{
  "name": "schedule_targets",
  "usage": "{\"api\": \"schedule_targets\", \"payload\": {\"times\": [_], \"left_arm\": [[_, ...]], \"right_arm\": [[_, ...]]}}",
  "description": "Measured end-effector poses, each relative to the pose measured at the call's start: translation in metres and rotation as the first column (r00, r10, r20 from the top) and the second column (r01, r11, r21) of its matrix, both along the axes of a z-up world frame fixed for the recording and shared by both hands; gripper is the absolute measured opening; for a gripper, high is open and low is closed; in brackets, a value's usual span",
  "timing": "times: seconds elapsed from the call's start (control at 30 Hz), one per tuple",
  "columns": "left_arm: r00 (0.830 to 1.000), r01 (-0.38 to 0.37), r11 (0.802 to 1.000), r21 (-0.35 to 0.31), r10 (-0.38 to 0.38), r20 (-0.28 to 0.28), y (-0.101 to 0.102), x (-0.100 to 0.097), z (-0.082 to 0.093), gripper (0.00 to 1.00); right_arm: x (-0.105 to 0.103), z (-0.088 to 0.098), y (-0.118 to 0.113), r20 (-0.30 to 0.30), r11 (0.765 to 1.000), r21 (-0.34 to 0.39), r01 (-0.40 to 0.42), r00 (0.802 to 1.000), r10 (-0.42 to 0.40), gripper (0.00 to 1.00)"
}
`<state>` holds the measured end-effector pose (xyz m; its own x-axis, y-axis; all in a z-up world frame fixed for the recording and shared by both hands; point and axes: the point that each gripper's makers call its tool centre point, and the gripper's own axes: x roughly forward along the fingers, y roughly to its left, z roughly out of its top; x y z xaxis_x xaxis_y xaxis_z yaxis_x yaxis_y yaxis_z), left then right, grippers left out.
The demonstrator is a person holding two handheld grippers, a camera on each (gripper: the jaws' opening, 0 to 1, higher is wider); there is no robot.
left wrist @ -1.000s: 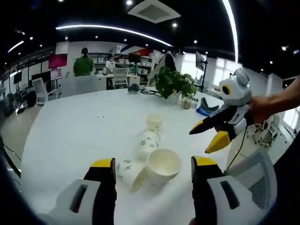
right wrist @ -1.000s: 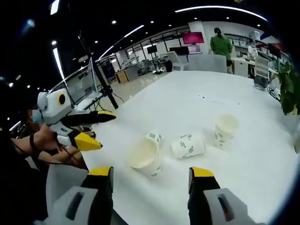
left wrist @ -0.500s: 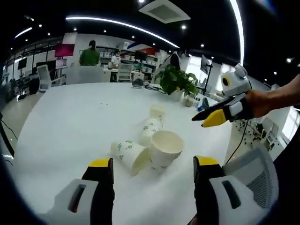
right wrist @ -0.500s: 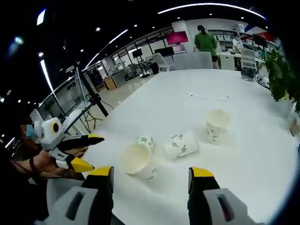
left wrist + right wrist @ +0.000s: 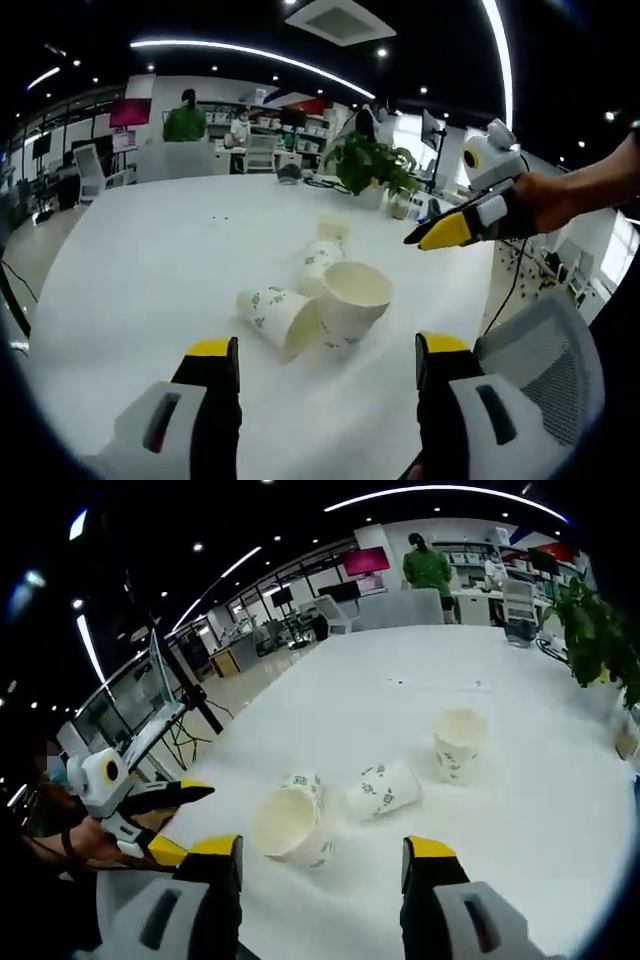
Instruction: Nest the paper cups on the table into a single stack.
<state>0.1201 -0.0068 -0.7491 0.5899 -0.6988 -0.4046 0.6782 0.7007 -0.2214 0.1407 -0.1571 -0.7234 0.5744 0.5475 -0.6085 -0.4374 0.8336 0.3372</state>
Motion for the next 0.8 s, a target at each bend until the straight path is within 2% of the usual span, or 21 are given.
{"api": "schedule_targets", "payload": {"times": [0.2, 0.43, 0.5, 0.57, 0.8], "left_arm": [[1.000, -0.014, 1.000, -0.016, 0.014, -0.023, 0.001, -0.002, -0.012, 0.71], [1.000, -0.009, 1.000, -0.015, 0.009, -0.016, -0.001, -0.004, -0.012, 0.71], [1.000, -0.002, 1.000, 0.022, 0.002, 0.014, -0.002, -0.005, -0.015, 0.71], [1.000, 0.008, 0.999, 0.037, -0.008, 0.021, -0.004, -0.006, -0.016, 0.71], [0.999, 0.008, 0.999, 0.046, -0.010, 0.046, -0.004, -0.006, -0.011, 0.70]], "right_arm": [[0.005, -0.002, -0.003, -0.009, 1.000, -0.001, 0.016, 1.000, -0.016, 0.64], [0.013, -0.001, -0.001, -0.008, 1.000, 0.004, 0.028, 1.000, -0.028, 0.64], [0.014, 0.001, 0.001, -0.007, 1.000, 0.001, 0.028, 1.000, -0.027, 0.64], [0.016, 0.004, 0.003, -0.004, 1.000, -0.004, 0.024, 1.000, -0.024, 0.64], [0.028, 0.012, 0.001, 0.012, 0.999, -0.005, 0.036, 0.999, -0.035, 0.63]]}}
